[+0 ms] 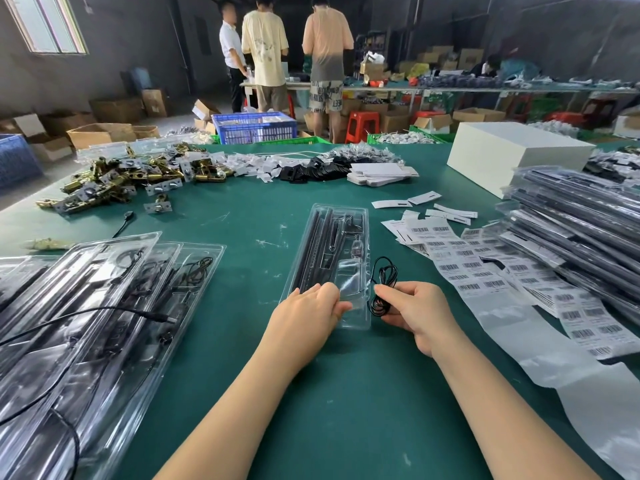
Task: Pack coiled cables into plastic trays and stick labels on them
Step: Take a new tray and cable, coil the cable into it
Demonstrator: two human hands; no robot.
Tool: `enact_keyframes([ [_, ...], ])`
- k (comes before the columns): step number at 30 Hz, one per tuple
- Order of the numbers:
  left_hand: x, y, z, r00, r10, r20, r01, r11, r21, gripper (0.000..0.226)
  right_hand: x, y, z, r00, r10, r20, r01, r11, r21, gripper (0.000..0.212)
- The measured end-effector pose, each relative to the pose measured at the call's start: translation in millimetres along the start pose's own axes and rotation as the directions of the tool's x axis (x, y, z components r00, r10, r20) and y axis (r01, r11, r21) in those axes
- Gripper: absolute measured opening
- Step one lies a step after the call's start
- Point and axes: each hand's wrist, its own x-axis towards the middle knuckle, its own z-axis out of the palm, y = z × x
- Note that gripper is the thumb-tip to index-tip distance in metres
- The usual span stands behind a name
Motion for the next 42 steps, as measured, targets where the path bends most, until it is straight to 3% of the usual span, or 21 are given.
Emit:
enact_keyframes([
  [3,-1.3,-1.5,1.7,0.998,-0.028,-0.049,0.023,0.995,-0.092,0.054,0.6,-1.3,-2.5,0.999,0.014,0.033,-0.013,1.0,-0.023,0.011],
  [8,-2.1,-0.3,4.3,0.998,0.005,-0.066,-0.012,0.994,-0.106,0.049,0.8,-3.7,0.3,0.994,0.048,0.096,-0.043,0.998,-0.053,0.014],
  [15,-2.7,-2.0,3.5,0.992,-0.029,-0.125,0.006,0.983,-0.182,0.068,0.3,-2.1,4.1,0.998,0.068,-0.008,-0.066,0.99,0.124,0.012],
  [19,-2.3,-2.7,3.7,0.998,0.032,-0.057,-0.037,0.994,-0.099,0.045,2.6,0.9,-4.7,0.987,-0.005,-0.158,0.033,0.984,0.173,0.011],
  [22,-3.7,-0.1,4.0,0.996,0.09,0.008,-0.089,0.994,-0.063,0.036,4.6,4.1,-10.5,0.958,-0.133,-0.255,0.16,0.983,0.088,0.011],
  [28,6.0,16.5,-3.9,0.993,-0.112,0.027,0.116,0.973,-0.198,0.039,3.9,9.4,-12.7,0.911,-0.323,-0.258,0.294,0.945,-0.144,0.021],
  [30,17.7,26.6,-6.7,0.993,-0.117,-0.007,0.113,0.977,-0.183,0.04,2.8,9.9,-12.2,0.898,-0.368,-0.24,0.326,0.924,-0.199,0.019],
  [33,32.7,44.0,-7.4,0.993,-0.066,-0.095,0.036,0.955,-0.295,0.037,0.0,8.8,-12.2,0.889,-0.408,-0.21,0.365,0.906,-0.213,0.01],
  [36,38.1,57.2,-0.7,0.985,-0.143,-0.099,0.087,0.898,-0.431,0.031,-2.7,7.6,-13.8,0.879,-0.441,-0.181,0.389,0.883,-0.262,0.011],
  [39,37.1,61.5,8.8,0.963,-0.253,-0.091,0.144,0.772,-0.62,0.023,-3.6,6.6,-14.9,0.886,-0.434,-0.163,0.392,0.888,-0.239,0.009],
  [42,39.7,60.6,12.1,0.954,-0.289,-0.081,0.169,0.74,-0.652,0.012,-2.9,6.5,-12.4,0.882,-0.447,-0.15,0.407,0.883,-0.234,0.009],
])
